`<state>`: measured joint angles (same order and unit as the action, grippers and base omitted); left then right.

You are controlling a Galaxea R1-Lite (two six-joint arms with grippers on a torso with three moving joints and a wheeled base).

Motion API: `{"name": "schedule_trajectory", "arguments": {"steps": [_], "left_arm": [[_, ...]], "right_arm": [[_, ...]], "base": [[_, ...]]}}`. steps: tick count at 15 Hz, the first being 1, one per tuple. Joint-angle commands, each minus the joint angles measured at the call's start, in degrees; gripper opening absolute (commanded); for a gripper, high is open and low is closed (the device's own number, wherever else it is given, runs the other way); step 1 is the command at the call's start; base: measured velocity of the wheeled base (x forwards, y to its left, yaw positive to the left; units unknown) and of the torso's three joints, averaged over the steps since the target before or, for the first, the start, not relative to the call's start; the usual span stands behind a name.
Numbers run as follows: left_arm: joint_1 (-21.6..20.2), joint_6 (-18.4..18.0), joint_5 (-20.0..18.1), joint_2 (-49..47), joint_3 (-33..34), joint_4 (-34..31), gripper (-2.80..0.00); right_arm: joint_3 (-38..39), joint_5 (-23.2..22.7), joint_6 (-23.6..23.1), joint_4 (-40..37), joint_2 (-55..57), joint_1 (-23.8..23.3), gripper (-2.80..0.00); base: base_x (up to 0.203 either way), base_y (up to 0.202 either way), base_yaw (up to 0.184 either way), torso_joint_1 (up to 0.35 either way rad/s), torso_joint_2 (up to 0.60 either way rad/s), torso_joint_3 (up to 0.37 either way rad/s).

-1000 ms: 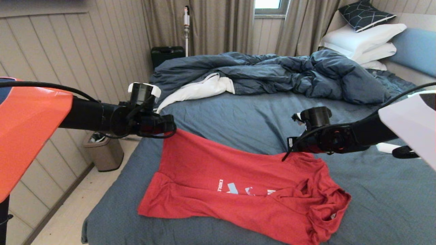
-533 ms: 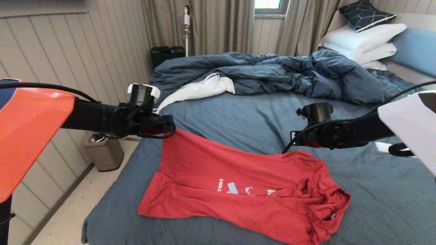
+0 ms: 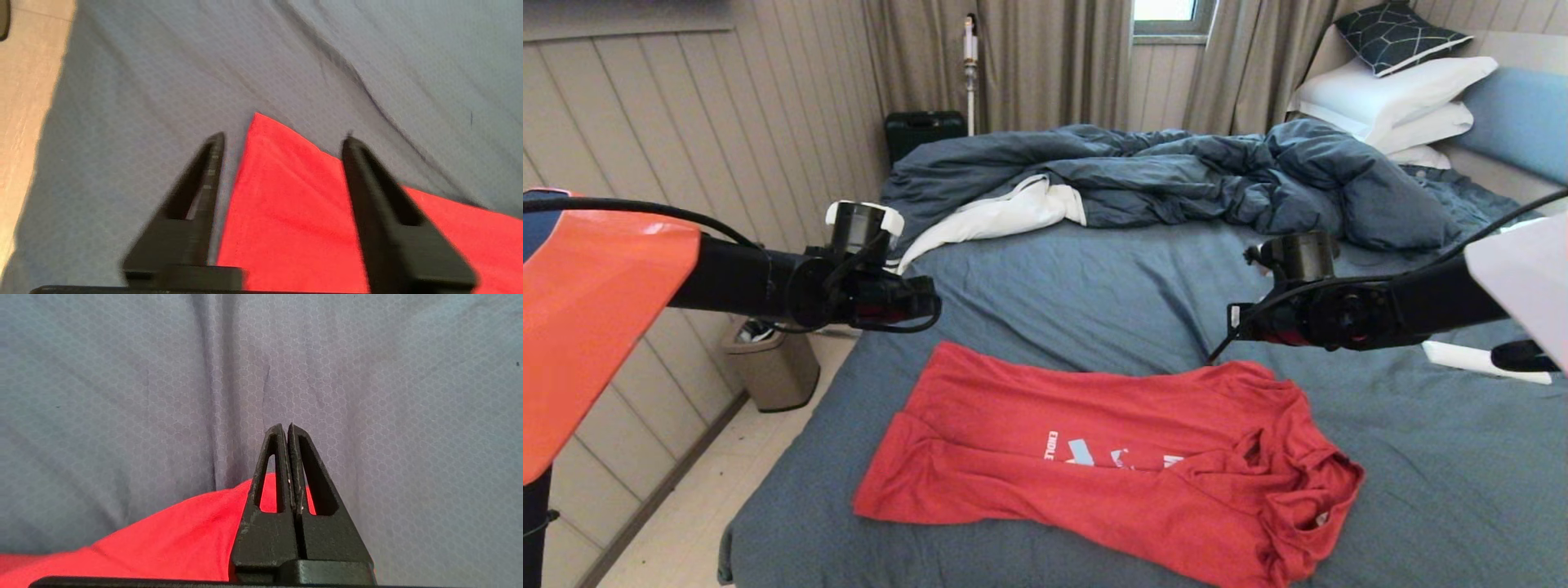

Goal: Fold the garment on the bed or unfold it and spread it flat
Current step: Unford the red T-shirt

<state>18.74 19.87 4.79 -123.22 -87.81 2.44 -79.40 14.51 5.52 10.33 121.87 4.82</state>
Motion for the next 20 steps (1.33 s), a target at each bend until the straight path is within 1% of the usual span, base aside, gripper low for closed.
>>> {"name": "schedule_trajectory", "arguments": {"steps": [1,2,3,5,6,8,9,11,13,14,16,17,19,20], "left_arm": [[-0.37,0.32,0.1,1.62,0.16,-0.43,0.0],[-0.37,0.66,0.15,3.36,0.77,-1.58,0.0],[-0.28,1.46,0.13,5.47,2.02,-4.49,0.0],[0.3,4.11,-0.43,10.02,6.83,-10.18,0.0],[0.62,4.81,-0.95,12.3,10.24,-11.55,-2.8],[1.51,5.25,-1.95,17.05,18.43,-12.43,-2.8],[2.24,5.33,-2.28,19.63,22.83,-12.51,-2.8],[3.49,5.4,-2.66,24.16,31.35,-11.35,-2.8],[4.94,5.51,-2.74,26.34,38.46,-7.42,-2.8],[6.4,5.58,-2.53,26.71,40.53,-5.27,-2.8],[8.8,6.47,-2.12,26.88,41.48,-4.17,-2.8],[9.51,8.43,-1.99,26.89,41.41,-4.05,-2.8],[9.65,11.78,-2.13,26.81,41.84,-3.82,-2.8],[9.65,12.31,-1.92,26.81,42.86,-3.67,-2.8]], "right_arm": [[1.18,-0.27,0.26,-0.05,-2.34,0.0,-2.8],[2.24,-1.01,0.95,-0.21,-3.75,0.0,-2.8],[4.03,-2.41,1.62,-0.74,-5.7,-0.04,-2.8],[8.21,-6.19,2.71,-5.34,-10.93,-0.17,-2.8],[10.55,-8.5,3.28,-8.05,-13.98,-0.48,-2.8],[15.87,-12.98,3.96,-11.92,-19.99,-1.05,-2.8],[19.13,-14.19,4.19,-13.0,-22.51,-1.13,-2.8],[24.76,-15.08,4.29,-13.67,-26.2,-1.16,-2.8],[28.91,-15.28,4.11,-13.75,-28.32,-1.17,-2.8],[30.06,-15.3,4.01,-13.61,-28.67,-1.13,-2.8],[31.73,-15.38,4.38,-13.54,-28.88,-1.07,-2.8],[33.01,-15.46,4.41,-13.34,-29.17,-0.86,-2.8],[34.65,-16.42,4.33,-12.1,-29.23,-0.86,-2.8],[35.37,-17.41,3.93,-10.33,-29.2,-0.99,-2.8]], "base": [[0.0,0.0,0.0,0.0,0.0,0.0],[0.0,0.0,0.0,0.0,0.0,0.0],[0.0,0.0,0.0,0.0,0.0,0.0],[0.0,0.0,0.0,0.0,0.0,0.0],[0.0,0.0,0.0,0.0,0.0,0.0],[0.0,0.0,0.0,0.0,0.0,0.0],[0.0,0.0,0.0,0.0,0.0,0.0],[0.0,0.0,0.0,0.0,0.0,0.0],[0.0,0.0,0.0,0.0,0.0,0.0],[0.0,0.0,0.0,0.0,0.0,0.0],[0.0,0.0,0.0,0.0,0.0,0.0],[0.0,0.0,0.0,0.0,0.0,0.0],[0.0,0.0,0.0,0.0,0.0,0.0],[0.0,0.0,0.0,0.0,0.0,0.0]]}}
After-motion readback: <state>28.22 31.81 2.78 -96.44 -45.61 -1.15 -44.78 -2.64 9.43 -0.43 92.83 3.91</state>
